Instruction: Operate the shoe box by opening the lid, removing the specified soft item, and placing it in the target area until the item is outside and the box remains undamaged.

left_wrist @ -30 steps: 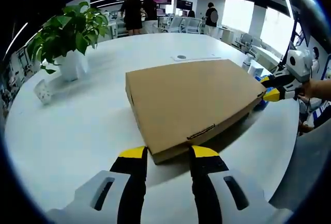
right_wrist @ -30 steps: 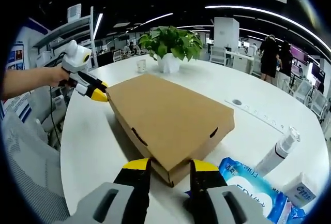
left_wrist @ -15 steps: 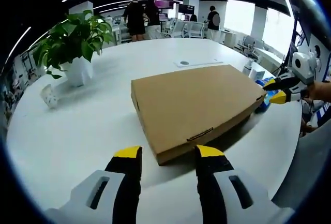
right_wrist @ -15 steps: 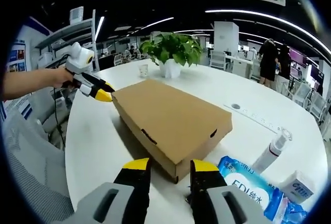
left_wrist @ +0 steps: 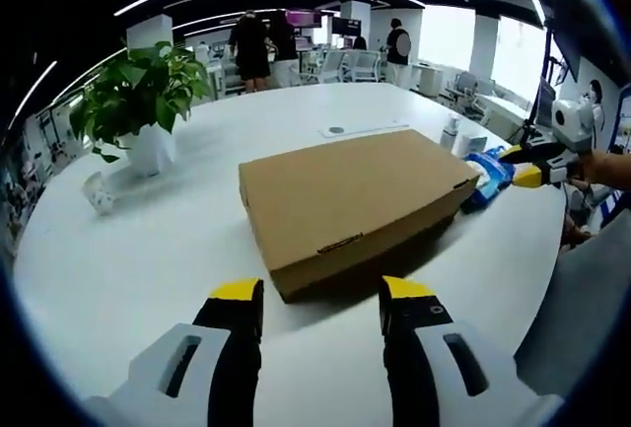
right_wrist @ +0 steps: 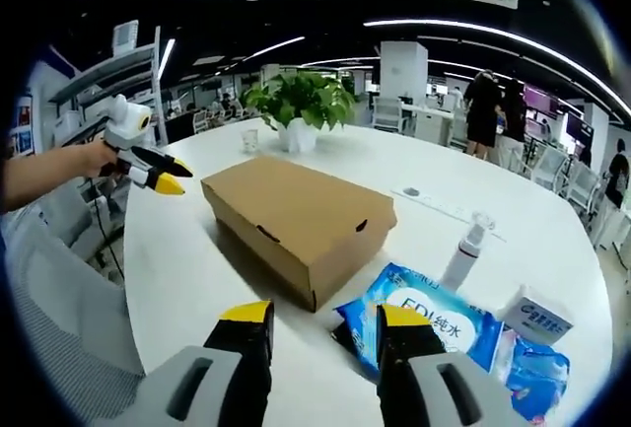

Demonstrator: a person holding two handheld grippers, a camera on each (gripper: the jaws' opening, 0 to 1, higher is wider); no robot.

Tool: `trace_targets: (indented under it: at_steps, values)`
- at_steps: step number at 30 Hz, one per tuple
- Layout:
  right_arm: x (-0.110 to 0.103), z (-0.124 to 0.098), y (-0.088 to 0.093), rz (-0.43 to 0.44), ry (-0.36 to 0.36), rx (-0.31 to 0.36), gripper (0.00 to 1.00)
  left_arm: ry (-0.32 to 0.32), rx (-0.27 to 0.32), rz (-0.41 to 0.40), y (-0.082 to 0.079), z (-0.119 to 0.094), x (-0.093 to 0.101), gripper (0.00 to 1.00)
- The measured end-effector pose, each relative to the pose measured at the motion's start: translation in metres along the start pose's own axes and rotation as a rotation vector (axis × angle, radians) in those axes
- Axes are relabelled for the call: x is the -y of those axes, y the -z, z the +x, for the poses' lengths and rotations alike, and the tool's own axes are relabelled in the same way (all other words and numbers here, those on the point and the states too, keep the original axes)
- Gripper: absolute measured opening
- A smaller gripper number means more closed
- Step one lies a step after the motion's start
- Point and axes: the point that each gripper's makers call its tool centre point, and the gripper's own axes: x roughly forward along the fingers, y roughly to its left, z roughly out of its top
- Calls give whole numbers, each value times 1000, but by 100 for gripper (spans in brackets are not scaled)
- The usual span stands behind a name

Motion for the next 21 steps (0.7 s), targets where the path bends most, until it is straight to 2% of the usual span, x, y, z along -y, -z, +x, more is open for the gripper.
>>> trace_targets:
  at_steps: [11,16,21]
  values:
    - [10,-47,12,37,94,37,62,-19,57,1,1,-34,23,64]
    - [12,-66,22,37,140,39,68,-20,94,11,-1,-50,35,67]
    - [14,-85,31,39,189,44,77,-13,101,-1,1,-60,48,74]
